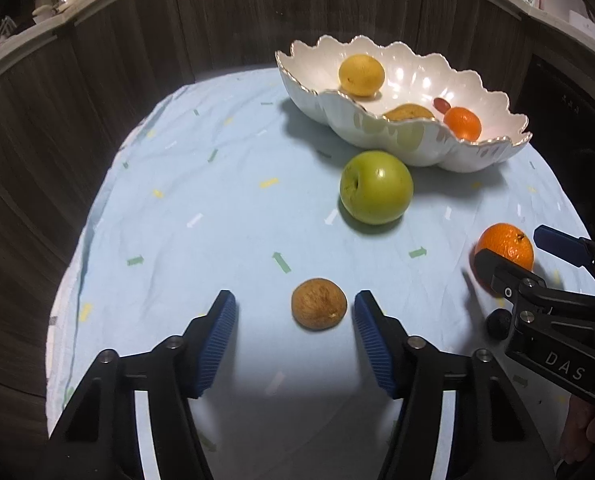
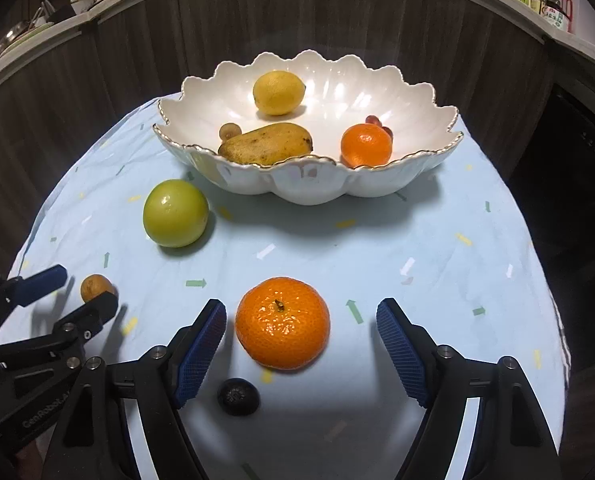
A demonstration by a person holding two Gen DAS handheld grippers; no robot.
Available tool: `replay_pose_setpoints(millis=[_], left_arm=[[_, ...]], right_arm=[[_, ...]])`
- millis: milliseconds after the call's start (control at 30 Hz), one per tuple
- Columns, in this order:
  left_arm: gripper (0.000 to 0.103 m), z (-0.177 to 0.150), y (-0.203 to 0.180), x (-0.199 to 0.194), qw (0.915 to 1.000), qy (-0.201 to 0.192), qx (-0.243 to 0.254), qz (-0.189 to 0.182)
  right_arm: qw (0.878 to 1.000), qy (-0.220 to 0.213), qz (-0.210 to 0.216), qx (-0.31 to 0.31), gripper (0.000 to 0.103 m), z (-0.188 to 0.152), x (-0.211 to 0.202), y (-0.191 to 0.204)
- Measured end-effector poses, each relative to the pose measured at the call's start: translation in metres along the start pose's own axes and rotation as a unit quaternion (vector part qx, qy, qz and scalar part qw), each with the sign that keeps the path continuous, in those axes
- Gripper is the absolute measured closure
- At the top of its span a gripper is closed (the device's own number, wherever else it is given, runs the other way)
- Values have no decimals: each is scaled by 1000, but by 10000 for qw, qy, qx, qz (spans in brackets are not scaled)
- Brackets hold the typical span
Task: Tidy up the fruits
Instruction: 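Close the left tool on the second longan while the right tool grasps a mandarin, then lift and carry the longan and mandarin over the white bowl with both tools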
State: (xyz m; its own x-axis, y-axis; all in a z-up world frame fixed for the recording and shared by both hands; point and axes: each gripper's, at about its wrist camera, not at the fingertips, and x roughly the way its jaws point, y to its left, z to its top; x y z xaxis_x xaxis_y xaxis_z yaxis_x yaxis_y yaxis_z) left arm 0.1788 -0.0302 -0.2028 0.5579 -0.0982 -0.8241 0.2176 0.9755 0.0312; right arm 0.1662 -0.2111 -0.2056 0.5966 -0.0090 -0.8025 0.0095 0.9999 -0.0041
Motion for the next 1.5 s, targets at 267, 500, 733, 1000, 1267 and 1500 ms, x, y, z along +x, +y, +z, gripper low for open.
replay_pose_setpoints(millis=[267,500,733,1000,1267,1500], left_arm=[[62,0,-3,5,10000,28,26,-56],[75,0,-7,3,9999,41,102,-92],[75,1,-5,0,9999,112,26,-59],[75,7,-7,-13,10000,-12,18,-19],[75,16,-10,-25,9999,-135,43,-26],[75,26,-14,-33,9998,-181,97,-25]], right_arm=[[9995,155,288,-12,55,-2,9,2],[9994,159,301,25,56,-3,8,1],[9996,98,251,20,56,-1,3,1],[9998,-20,192,63,56,4,-10,-2],[9997,-130,148,137,56,11,-20,-8],[9995,-206,112,210,56,18,-29,-14]])
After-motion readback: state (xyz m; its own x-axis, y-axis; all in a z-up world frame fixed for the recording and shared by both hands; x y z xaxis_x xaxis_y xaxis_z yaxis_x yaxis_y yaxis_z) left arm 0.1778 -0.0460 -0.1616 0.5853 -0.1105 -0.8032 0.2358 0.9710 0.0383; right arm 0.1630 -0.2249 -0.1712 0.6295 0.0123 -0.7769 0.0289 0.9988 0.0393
